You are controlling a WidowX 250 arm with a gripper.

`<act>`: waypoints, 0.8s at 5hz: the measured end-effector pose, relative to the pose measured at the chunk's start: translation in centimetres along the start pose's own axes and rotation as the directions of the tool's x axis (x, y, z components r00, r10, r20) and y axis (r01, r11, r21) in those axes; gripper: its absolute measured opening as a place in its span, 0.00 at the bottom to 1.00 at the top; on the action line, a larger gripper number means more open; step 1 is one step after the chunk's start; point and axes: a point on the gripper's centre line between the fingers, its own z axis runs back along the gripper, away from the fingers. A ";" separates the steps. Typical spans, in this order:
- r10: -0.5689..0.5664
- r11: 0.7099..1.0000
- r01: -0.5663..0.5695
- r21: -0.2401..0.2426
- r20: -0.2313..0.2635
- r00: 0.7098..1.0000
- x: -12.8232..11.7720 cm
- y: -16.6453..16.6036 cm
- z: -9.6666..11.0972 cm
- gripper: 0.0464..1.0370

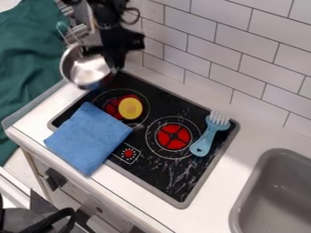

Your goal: Move the silver pot to the bottom of the right stove

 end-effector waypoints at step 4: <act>-0.066 0.997 0.063 -0.051 -0.046 0.997 -11.9 -6.9 7.3 0.01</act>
